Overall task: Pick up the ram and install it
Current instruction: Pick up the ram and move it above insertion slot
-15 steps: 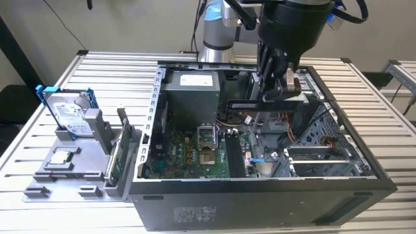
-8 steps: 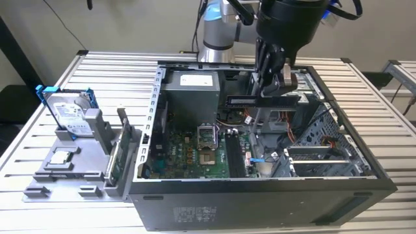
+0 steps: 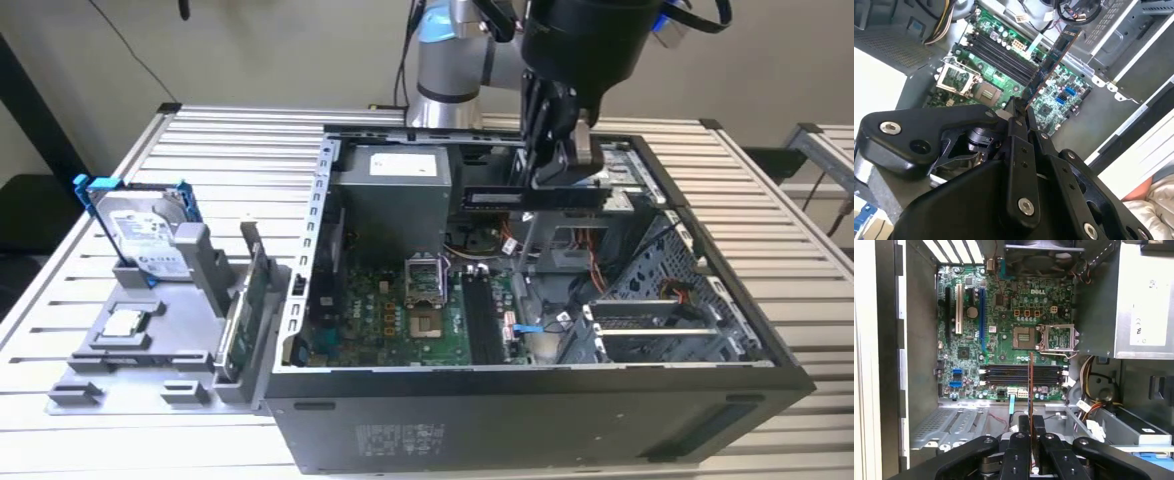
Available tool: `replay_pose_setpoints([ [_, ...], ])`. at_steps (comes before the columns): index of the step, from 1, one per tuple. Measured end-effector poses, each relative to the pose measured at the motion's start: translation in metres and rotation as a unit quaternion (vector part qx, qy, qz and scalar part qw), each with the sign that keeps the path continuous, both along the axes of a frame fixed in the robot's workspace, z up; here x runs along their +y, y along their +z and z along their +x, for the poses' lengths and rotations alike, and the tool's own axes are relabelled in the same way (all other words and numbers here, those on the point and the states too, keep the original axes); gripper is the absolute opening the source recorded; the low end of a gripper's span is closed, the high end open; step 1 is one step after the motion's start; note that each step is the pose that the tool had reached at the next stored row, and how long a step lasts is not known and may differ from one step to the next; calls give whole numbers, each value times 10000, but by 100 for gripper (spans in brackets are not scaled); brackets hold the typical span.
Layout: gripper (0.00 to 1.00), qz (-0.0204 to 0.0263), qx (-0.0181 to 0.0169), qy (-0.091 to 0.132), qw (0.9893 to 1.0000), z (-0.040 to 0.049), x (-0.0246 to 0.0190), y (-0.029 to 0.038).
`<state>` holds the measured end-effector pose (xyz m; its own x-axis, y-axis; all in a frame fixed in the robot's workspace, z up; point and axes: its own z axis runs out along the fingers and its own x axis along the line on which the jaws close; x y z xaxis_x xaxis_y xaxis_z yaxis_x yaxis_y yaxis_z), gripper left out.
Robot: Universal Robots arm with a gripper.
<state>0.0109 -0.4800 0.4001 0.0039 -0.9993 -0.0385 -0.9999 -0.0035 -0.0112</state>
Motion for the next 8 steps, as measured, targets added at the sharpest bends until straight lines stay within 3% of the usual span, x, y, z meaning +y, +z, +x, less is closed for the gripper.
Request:
replay_pose_setpoints([
  [8, 14, 0, 0, 0, 10000, 0, 120, -4],
])
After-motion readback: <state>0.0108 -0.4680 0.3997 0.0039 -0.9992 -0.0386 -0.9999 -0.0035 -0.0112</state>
